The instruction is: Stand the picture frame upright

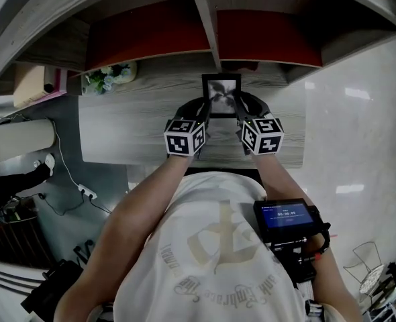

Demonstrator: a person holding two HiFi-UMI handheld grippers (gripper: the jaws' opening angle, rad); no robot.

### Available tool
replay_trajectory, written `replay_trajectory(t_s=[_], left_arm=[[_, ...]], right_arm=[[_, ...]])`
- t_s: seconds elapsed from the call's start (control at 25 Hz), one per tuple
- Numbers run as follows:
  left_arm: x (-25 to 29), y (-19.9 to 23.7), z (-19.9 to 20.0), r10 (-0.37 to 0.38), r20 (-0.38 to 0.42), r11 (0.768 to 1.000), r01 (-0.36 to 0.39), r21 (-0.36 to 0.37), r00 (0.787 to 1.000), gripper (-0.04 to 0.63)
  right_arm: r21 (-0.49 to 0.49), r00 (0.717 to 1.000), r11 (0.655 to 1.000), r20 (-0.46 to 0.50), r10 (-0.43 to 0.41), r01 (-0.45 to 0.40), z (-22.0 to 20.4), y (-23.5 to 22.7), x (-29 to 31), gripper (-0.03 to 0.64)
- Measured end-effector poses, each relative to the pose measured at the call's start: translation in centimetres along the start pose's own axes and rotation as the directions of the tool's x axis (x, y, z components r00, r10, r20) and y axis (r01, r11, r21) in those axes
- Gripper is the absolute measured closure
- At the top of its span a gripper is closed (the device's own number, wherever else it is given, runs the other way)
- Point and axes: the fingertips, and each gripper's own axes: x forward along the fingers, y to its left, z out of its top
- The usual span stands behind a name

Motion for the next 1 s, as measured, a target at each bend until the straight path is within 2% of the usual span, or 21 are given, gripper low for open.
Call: replay_trajectory(t_s=[0.28, 1.0], left_arm=[[1.6, 0.9, 0.5, 0.019, -0.017, 0.999, -0.019, -0.029, 1.000, 0.525], [3.0, 2.3, 1.8, 0.042, -0.042, 0.998, -0.043, -0.034, 0.998, 0.522]], right_arm=[[0.002, 1.000, 1.000, -0.015, 0.008, -0.008, 0.3, -0.8, 1.2, 0.529], [-0.038, 0.999, 0.999, -0.037, 0.011, -0.013, 1.7, -0.7, 2.4, 0.532]])
